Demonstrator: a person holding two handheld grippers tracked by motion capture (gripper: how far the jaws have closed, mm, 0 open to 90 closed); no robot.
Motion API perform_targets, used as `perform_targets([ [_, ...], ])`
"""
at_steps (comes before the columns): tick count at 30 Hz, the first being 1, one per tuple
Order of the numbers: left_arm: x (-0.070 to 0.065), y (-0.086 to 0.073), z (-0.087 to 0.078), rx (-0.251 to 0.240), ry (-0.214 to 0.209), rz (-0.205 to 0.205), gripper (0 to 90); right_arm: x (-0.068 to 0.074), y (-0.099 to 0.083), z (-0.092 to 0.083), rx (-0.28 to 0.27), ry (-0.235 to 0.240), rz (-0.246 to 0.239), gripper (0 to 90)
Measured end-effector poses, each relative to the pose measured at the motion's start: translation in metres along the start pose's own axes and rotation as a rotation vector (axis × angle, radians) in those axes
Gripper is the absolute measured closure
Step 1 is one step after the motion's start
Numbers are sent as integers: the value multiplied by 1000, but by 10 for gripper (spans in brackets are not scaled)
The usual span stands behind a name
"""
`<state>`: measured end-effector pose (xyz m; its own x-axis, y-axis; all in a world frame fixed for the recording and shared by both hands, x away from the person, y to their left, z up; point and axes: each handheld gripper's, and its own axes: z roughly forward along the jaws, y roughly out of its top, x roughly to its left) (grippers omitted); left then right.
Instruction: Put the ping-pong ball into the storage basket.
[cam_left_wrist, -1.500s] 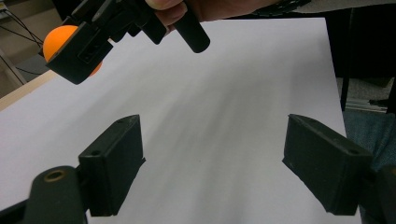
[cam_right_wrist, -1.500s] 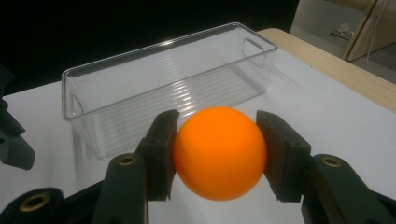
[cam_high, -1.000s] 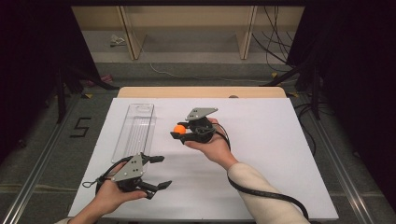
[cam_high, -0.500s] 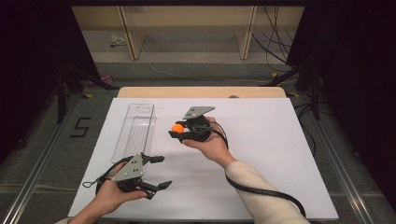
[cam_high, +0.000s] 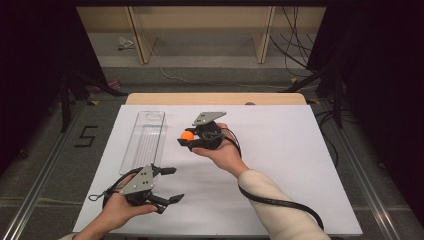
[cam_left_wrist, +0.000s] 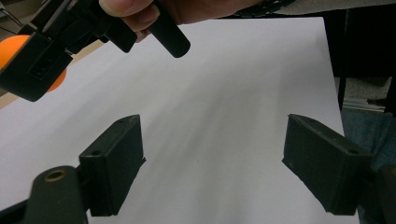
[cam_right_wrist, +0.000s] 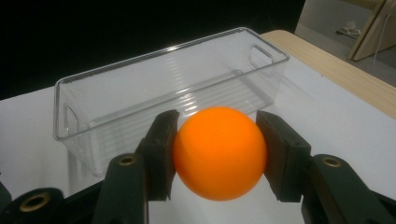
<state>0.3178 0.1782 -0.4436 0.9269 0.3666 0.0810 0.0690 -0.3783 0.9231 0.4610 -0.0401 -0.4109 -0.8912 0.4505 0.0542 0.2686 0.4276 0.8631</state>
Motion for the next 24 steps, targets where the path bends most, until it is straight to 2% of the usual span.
perform_targets([
  [24, -1, 0, 1, 9, -7, 10, 195, 0, 11, 12, 12, 9, -5, 513],
])
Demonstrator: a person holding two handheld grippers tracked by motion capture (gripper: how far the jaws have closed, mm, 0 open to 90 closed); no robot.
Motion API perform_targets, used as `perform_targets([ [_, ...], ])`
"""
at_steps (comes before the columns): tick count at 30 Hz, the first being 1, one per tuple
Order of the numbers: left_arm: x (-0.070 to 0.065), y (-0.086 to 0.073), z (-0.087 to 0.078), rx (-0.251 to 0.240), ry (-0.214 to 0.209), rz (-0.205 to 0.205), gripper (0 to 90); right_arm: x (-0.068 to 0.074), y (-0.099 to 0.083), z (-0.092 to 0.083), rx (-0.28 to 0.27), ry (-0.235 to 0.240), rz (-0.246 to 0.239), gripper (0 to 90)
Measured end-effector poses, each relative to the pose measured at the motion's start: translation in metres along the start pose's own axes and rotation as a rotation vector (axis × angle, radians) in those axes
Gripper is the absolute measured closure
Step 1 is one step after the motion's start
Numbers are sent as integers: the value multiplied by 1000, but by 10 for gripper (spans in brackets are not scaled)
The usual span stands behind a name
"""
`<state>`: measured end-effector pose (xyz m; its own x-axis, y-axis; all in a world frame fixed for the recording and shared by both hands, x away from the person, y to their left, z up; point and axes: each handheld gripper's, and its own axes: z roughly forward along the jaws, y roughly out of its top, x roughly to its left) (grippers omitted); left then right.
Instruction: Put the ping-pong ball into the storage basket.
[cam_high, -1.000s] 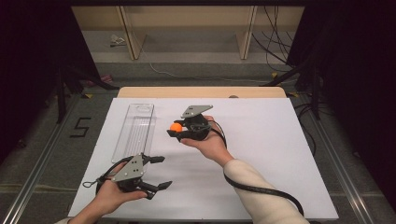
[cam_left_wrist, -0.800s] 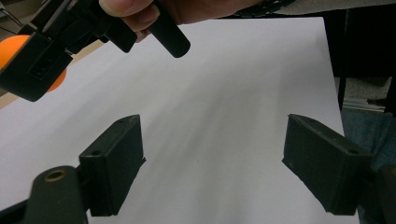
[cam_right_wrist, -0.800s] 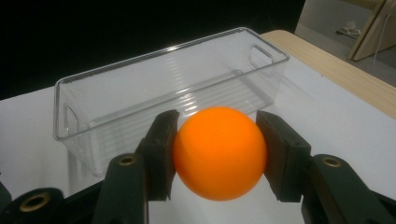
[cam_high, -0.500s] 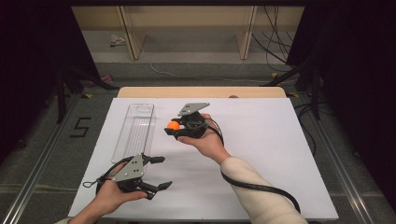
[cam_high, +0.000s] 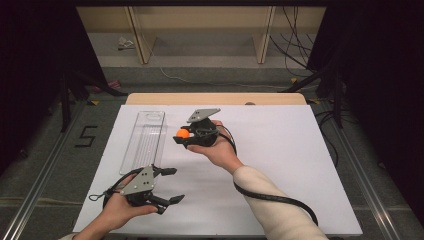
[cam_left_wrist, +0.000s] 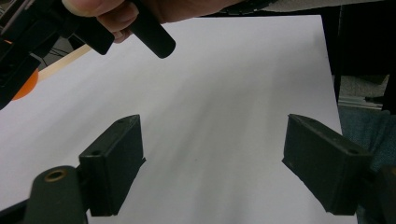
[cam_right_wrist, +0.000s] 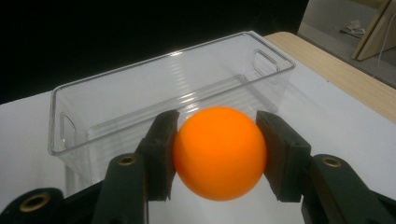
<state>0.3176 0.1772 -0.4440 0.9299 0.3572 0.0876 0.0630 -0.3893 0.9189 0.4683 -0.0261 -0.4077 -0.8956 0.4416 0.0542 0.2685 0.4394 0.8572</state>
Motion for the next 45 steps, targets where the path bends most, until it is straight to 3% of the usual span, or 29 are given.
perform_targets([
  [45, -1, 0, 1, 12, -4, 6, 203, 9, 22, 33, 20, 36, -14, 513],
])
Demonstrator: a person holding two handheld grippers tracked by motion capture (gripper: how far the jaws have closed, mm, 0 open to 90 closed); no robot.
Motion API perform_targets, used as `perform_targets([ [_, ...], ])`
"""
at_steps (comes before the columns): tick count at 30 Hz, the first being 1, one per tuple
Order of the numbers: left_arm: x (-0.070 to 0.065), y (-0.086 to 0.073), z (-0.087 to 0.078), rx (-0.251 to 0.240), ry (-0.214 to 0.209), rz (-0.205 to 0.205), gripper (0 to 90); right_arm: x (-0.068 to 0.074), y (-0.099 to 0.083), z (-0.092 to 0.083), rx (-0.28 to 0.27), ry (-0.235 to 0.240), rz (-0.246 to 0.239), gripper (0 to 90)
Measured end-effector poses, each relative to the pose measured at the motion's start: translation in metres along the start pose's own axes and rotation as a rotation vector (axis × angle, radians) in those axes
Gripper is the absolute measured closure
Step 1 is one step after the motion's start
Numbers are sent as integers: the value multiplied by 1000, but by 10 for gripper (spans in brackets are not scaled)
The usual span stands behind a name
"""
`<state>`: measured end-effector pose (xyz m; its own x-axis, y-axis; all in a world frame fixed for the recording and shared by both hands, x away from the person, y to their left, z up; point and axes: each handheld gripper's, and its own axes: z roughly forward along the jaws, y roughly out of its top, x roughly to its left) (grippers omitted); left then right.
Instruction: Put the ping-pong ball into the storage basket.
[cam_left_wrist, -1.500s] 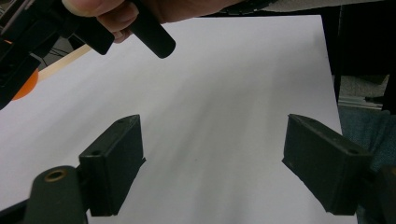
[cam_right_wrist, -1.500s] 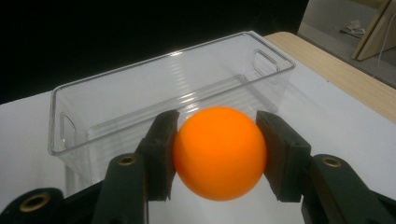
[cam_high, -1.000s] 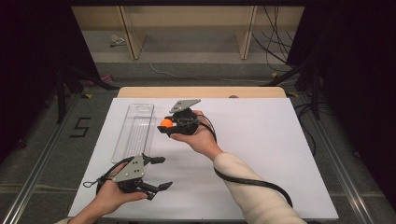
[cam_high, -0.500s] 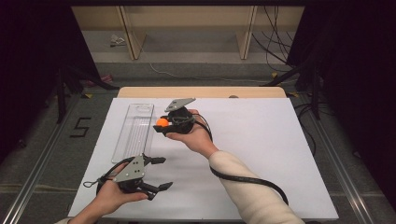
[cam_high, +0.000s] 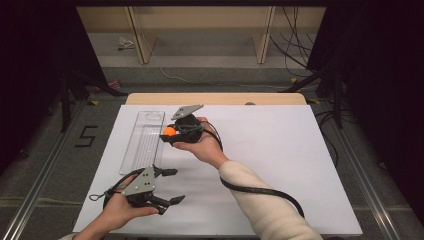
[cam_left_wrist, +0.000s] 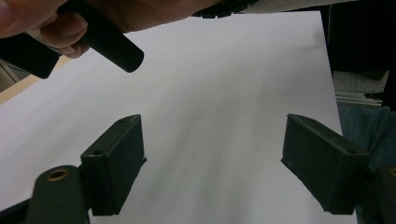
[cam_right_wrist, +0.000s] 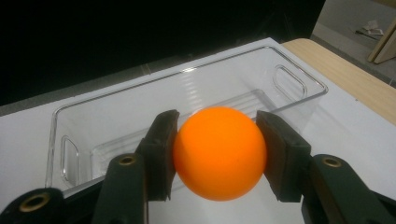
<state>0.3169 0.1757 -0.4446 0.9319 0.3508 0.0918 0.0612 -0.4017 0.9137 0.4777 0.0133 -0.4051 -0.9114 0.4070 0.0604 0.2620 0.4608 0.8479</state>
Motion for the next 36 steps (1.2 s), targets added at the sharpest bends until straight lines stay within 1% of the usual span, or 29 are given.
perform_targets([
  [36, -1, 0, 1, 8, -6, 6, 203, 1, 10, 17, 25, 15, -8, 513],
])
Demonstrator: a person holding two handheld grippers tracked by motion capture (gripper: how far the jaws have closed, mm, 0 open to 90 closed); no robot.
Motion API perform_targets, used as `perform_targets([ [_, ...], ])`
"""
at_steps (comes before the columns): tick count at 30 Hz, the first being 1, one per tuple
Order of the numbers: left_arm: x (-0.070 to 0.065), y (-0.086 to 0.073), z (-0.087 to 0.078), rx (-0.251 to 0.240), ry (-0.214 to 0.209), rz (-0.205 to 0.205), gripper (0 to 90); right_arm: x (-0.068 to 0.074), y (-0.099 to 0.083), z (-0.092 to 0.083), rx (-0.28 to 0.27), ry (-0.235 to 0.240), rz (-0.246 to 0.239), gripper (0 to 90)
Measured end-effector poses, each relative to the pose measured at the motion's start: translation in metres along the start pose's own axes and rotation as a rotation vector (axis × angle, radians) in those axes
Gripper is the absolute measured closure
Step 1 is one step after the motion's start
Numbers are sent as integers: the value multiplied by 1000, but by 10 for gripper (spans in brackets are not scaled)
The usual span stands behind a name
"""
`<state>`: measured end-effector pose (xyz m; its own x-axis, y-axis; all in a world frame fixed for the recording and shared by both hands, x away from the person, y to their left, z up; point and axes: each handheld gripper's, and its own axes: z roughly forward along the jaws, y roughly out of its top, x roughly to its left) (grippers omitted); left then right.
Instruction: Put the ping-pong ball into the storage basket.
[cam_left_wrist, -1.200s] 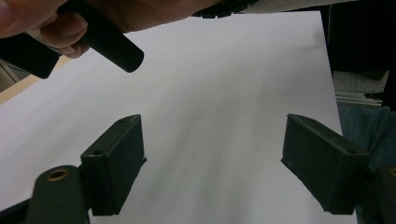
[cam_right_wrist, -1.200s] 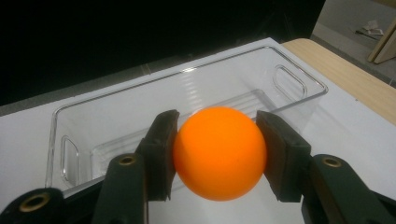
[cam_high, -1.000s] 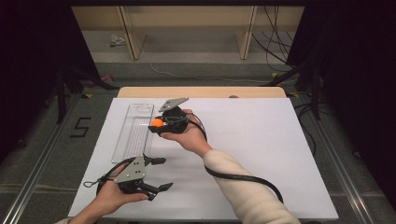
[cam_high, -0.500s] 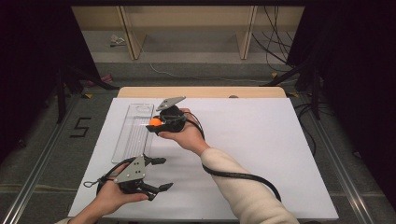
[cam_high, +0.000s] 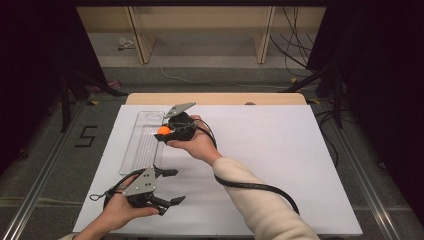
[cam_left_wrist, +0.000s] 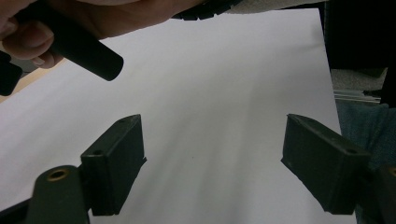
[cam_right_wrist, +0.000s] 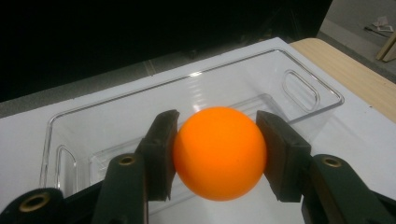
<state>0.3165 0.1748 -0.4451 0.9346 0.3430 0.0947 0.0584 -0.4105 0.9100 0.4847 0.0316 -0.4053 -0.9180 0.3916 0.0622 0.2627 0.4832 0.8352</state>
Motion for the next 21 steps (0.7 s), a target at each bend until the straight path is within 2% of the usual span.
perform_targets([
  [21, 0, 0, 1, 2, -5, 2, 203, 5, 8, 14, 18, 22, -16, 512],
])
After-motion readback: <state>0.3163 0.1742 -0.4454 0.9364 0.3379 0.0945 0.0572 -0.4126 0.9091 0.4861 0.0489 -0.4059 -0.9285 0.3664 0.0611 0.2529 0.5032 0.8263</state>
